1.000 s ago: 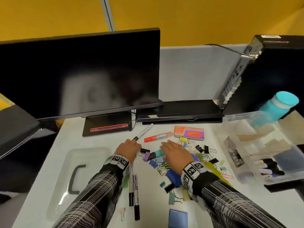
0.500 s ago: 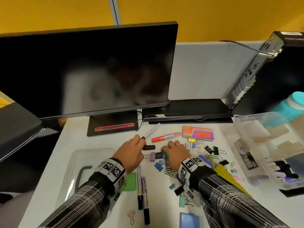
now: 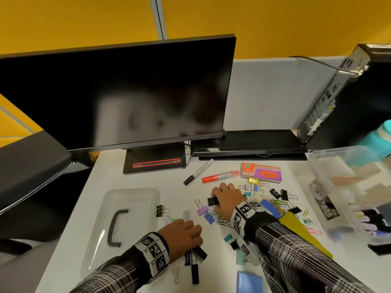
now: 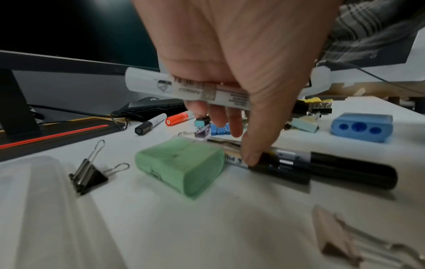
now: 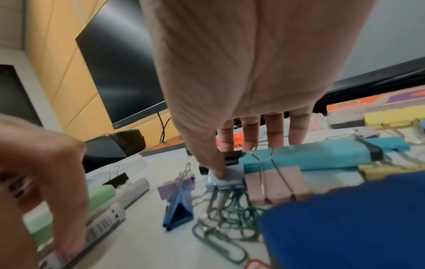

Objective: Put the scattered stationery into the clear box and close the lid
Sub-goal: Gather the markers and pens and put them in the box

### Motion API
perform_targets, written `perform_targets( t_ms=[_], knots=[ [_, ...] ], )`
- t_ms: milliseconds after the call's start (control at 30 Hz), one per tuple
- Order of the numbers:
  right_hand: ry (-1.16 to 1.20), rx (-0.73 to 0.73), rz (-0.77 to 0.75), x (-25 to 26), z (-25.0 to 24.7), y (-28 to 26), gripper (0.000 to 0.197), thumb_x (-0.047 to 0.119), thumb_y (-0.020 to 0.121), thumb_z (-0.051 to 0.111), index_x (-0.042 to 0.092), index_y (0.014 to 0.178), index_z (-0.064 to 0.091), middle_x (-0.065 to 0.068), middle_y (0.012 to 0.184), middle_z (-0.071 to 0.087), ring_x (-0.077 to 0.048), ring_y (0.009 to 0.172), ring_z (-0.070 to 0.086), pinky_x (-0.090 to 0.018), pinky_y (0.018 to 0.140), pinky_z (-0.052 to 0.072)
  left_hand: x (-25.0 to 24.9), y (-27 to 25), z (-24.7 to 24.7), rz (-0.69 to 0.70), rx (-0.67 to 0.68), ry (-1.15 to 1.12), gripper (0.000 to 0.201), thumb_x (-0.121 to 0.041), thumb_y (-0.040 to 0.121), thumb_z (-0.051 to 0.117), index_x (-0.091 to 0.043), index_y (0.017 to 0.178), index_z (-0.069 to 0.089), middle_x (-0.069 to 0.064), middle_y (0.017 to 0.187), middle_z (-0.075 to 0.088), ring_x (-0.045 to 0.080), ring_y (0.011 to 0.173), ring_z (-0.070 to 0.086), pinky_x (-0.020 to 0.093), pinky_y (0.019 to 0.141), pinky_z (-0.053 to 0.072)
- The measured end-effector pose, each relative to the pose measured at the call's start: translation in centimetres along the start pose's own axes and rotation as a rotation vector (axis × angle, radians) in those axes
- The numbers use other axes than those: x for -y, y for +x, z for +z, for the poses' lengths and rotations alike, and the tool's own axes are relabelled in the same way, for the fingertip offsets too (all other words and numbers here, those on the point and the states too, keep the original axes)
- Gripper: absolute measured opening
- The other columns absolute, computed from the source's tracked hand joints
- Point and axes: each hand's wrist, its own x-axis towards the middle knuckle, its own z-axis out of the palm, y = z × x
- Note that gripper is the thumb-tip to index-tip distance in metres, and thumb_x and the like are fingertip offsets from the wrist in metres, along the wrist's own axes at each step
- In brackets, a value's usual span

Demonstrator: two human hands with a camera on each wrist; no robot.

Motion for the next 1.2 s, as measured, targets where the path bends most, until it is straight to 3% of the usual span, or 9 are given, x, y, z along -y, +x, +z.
perform_targets(
  t_ms=[200, 433, 633, 733, 833, 967, 1033, 1100, 1200],
  knots=[
    [0.162, -0.049, -0.019, -0.5, -1.7, -1.1, 0.024, 0.018, 0.087, 0.054, 0.022, 0.104, 0.038, -0.002, 0.099, 0.052, -0.022, 0.096, 0.046, -0.036, 0.093, 0.038, -0.2, 1.3, -0.5, 0.029, 0.024, 0.102, 0.041, -0.044, 0.051, 0.084, -0.036, 0.084, 0.061, -0.016, 0.086, 0.061, 0.004, 0.071, 0.057, 0.016, 0.058, 0.047],
    [0.751, -0.462, 0.02, -2.8, -3.5, -4.1, 0.028, 0.031, 0.096, 0.047, 0.027, 0.122, 0.039, 0.004, 0.108, 0.058, -0.012, 0.094, 0.058, -0.033, 0.086, 0.052, 0.1, 2.5, -1.1, 0.053, 0.015, 0.15, 0.034, -0.043, 0.052, 0.083, -0.035, 0.078, 0.062, -0.017, 0.076, 0.062, 0.003, 0.068, 0.057, 0.016, 0.054, 0.044],
    [0.682, -0.6, 0.091, -6.9, -4.1, -5.8, 0.037, 0.042, 0.096, 0.04, 0.029, 0.131, 0.04, 0.004, 0.114, 0.061, -0.016, 0.097, 0.06, -0.035, 0.08, 0.052, 0.3, 2.8, -2.1, 0.078, 0.026, 0.161, 0.032, -0.044, 0.046, 0.084, -0.034, 0.07, 0.064, -0.017, 0.067, 0.062, 0.002, 0.067, 0.059, 0.015, 0.052, 0.044],
    [0.494, -0.498, 0.153, -7.7, -4.6, -5.6, 0.031, 0.039, 0.095, 0.047, 0.025, 0.122, 0.047, 0.001, 0.1, 0.064, -0.022, 0.087, 0.063, -0.032, 0.07, 0.049, 0.5, 2.8, -2.2, 0.08, 0.008, 0.149, 0.034, -0.046, 0.046, 0.085, -0.034, 0.069, 0.065, -0.018, 0.067, 0.063, 0.002, 0.069, 0.06, 0.014, 0.052, 0.044],
    [0.229, -0.305, 0.157, -6.8, -5.3, -3.9, 0.025, 0.028, 0.093, 0.052, 0.023, 0.118, 0.054, 0.0, 0.103, 0.066, -0.02, 0.088, 0.062, -0.03, 0.075, 0.051, 0.5, 2.8, -2.2, 0.072, -0.054, 0.134, 0.032, -0.044, 0.048, 0.084, -0.033, 0.069, 0.064, -0.017, 0.067, 0.063, 0.003, 0.071, 0.06, 0.015, 0.054, 0.046],
    [0.024, -0.221, 0.051, -4.2, -5.8, -0.3, 0.028, 0.021, 0.093, 0.05, 0.024, 0.12, 0.054, 0.0, 0.112, 0.058, -0.02, 0.092, 0.061, -0.034, 0.077, 0.053, 0.6, 2.3, -2.9, 0.022, -0.225, 0.101, 0.026, -0.031, 0.059, 0.078, -0.03, 0.079, 0.062, -0.014, 0.078, 0.064, 0.01, 0.078, 0.055, 0.018, 0.059, 0.047],
    [-0.02, -0.152, 0.018, -3.0, -5.7, 1.5, 0.039, 0.018, 0.092, 0.052, 0.023, 0.13, 0.048, -0.002, 0.123, 0.052, -0.023, 0.098, 0.061, -0.036, 0.079, 0.053, 1.1, 1.7, -3.6, -0.089, -0.326, 0.04, 0.016, -0.028, 0.073, 0.061, -0.029, 0.089, 0.063, -0.013, 0.085, 0.065, 0.011, 0.08, 0.046, 0.019, 0.06, 0.047],
    [-0.081, -0.089, 0.012, -1.8, -5.2, 2.9, 0.044, 0.015, 0.09, 0.052, 0.023, 0.133, 0.044, -0.003, 0.127, 0.049, -0.025, 0.099, 0.061, -0.037, 0.079, 0.053, 1.5, 1.0, -4.9, -0.238, -0.375, -0.095, 0.025, -0.03, 0.082, 0.043, -0.03, 0.097, 0.063, -0.015, 0.089, 0.064, 0.01, 0.081, 0.044, 0.02, 0.062, 0.049],
    [-0.133, -0.033, 0.032, -0.9, -4.3, 4.0, 0.038, 0.015, 0.09, 0.052, 0.02, 0.127, 0.046, -0.006, 0.12, 0.049, -0.024, 0.092, 0.061, -0.037, 0.079, 0.052, 2.5, -0.6, -5.9, -0.435, -0.433, -0.433, 0.024, -0.032, 0.093, 0.044, -0.027, 0.114, 0.056, -0.014, 0.102, 0.058, 0.009, 0.092, 0.038, 0.015, 0.077, 0.038]
  ],
)
